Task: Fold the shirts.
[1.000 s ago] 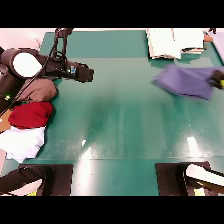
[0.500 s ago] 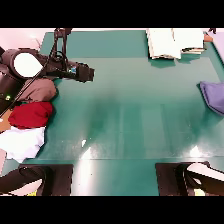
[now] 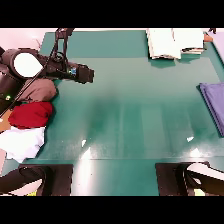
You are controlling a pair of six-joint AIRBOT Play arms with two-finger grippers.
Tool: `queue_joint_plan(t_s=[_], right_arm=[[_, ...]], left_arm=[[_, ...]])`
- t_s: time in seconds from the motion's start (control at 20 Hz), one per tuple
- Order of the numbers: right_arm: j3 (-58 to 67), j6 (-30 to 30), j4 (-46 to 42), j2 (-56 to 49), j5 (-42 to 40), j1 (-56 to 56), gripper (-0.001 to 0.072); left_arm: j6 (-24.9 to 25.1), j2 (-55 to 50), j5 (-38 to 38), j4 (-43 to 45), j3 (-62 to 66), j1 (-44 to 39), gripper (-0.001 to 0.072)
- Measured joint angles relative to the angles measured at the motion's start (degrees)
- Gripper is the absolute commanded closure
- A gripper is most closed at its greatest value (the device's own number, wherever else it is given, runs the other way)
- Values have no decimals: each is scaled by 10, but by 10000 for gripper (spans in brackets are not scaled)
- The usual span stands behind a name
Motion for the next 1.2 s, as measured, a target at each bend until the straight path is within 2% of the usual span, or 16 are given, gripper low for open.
queue_joint_plan(t_s=[0.15, 0.3, 0.6, 0.65, 0.8, 1.0, 1.2], right_arm=[[45, 2, 9, 5, 35, 16, 157], [66, 3, 70, 34, 45, 73, 157], [40, 3, 137, 121, 35, 312, 162], [31, 3, 140, 132, 28, 355, 232], [2, 3, 138, 158, 9, 483, 695], [-22, 3, 130, 171, -18, 610, 697], [-29, 3, 129, 171, -28, 675, 697]], left_arm=[[0, 0, 0, 0, 0, 0, 686], [0, 0, 1, 0, 0, 0, 686], [1, 0, -9, 0, 0, 0, 686], [1, 0, -9, 0, 0, 0, 686], [2, 0, 7, 0, 0, 0, 686], [2, 0, 41, 0, 0, 0, 686], [2, 0, 64, 0, 0, 0, 686]])
